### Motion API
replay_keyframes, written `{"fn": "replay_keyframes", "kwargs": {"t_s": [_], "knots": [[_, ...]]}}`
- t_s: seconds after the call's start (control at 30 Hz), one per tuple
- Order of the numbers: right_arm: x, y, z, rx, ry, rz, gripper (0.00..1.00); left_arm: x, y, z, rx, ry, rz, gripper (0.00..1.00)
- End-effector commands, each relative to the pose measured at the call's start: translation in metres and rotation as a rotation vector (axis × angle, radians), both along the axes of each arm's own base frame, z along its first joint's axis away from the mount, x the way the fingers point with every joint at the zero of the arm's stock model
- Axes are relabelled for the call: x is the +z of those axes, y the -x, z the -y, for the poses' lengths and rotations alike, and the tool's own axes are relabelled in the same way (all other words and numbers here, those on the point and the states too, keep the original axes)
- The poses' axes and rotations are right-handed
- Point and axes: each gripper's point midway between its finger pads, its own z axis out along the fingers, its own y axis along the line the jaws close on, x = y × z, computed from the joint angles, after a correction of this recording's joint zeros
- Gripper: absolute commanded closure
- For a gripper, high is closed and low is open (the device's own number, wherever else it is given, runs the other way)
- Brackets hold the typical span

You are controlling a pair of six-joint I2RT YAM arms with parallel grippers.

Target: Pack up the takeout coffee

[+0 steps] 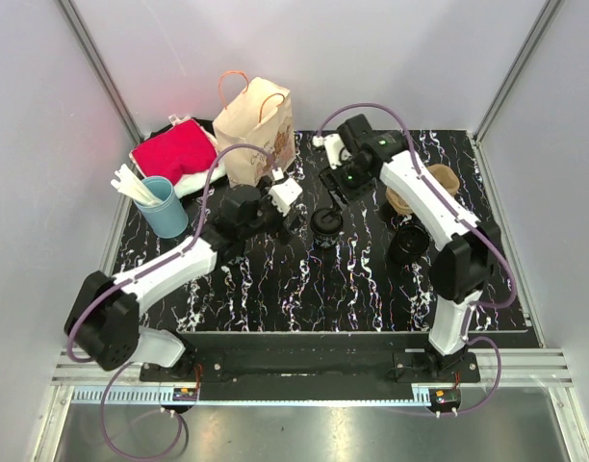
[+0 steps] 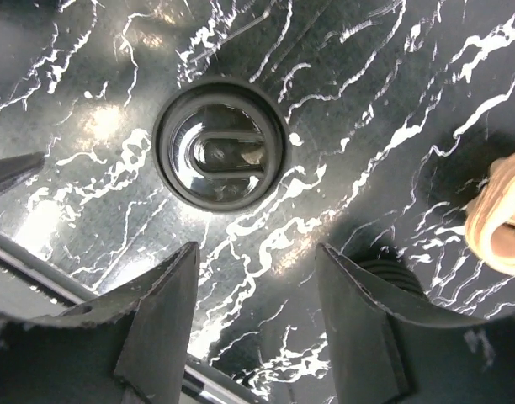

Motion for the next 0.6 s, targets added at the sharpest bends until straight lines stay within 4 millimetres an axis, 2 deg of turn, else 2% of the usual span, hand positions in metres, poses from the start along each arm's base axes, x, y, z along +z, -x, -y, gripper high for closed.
{"fn": "replay_keyframes", "kwargs": {"t_s": [0.0, 0.07, 0.1, 0.13, 0.3, 0.33, 0.4, 0.57], "knots": [[0.021, -0.002, 0.006, 0.0, -0.174, 0.024, 0.37, 0.013, -0.003, 0.032, -0.108, 0.047, -0.059, 0.01], [0.02, -0.003, 0.011, -0.003, -0.223, 0.026, 0.37, 0.02, -0.01, 0.039, -0.117, 0.053, -0.059, 0.01], [0.021, -0.003, 0.013, -0.002, -0.236, 0.031, 0.36, 0.006, -0.012, 0.041, -0.113, 0.038, -0.105, 0.01], [0.018, -0.004, 0.017, -0.001, -0.258, 0.033, 0.36, 0.016, -0.018, 0.047, -0.118, 0.051, -0.096, 0.01], [0.012, -0.002, 0.025, 0.006, -0.329, 0.016, 0.36, -0.001, -0.026, 0.057, -0.129, 0.087, -0.223, 0.01], [0.009, -0.002, 0.024, 0.011, -0.358, 0.004, 0.36, 0.003, -0.024, 0.063, -0.165, 0.115, -0.245, 0.01], [0.01, -0.004, 0.027, -0.001, -0.386, 0.0, 0.36, 0.002, -0.031, 0.062, -0.166, 0.157, -0.293, 0.01], [0.006, -0.001, 0.024, -0.002, -0.45, -0.031, 0.36, 0.001, -0.033, 0.067, -0.234, 0.239, -0.409, 0.01]]}}
